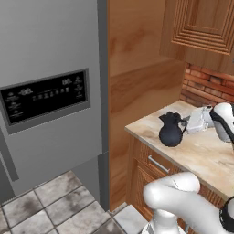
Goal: Move the mustard and eggplant from the second highest shelf to the top shelf to make space. Then, place the pitcher from the counter on the cleared second highest shelf.
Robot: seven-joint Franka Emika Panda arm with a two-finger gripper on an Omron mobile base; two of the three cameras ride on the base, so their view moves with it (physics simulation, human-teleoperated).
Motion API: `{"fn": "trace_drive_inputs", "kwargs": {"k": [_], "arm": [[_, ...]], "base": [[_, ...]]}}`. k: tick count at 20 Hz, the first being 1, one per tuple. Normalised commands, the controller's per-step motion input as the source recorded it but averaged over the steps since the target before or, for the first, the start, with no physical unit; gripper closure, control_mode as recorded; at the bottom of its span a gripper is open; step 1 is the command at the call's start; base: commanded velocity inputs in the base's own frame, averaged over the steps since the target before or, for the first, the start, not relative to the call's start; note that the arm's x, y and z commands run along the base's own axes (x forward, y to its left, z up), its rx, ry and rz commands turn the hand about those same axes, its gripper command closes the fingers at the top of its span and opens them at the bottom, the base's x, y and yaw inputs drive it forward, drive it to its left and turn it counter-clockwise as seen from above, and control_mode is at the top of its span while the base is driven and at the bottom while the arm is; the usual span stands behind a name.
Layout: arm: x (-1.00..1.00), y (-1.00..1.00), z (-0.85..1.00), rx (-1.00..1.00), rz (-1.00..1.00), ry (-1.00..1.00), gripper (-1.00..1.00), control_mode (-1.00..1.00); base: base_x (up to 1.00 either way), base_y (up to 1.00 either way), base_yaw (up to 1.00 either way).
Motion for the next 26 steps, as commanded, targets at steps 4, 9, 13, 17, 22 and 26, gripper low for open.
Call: {"fn": "trace_drive_inputs", "kwargs": {"k": [4,9,13,17,22,26], "arm": [[-0.49,0.64,0.13,0.00,-0.27,-0.10,1.00,-1.00],[-0.49,0.66,0.17,0.00,-0.29,-0.12,1.00,-1.00],[-0.47,0.59,0.33,0.02,-0.29,-0.11,1.00,-1.00],[-0.47,0.50,0.48,0.03,-0.30,-0.13,1.00,-1.00],[-0.43,0.49,0.46,0.05,-0.33,-0.10,1.00,-1.00],[-0.42,0.59,0.19,0.04,-0.38,-0.11,1.00,-1.00]], "base": [[0.00,0.00,0.00],[0.00,0.00,0.00],[0.00,0.00,0.00],[0.00,0.00,0.00],[0.00,0.00,0.00],[0.00,0.00,0.00]]}}
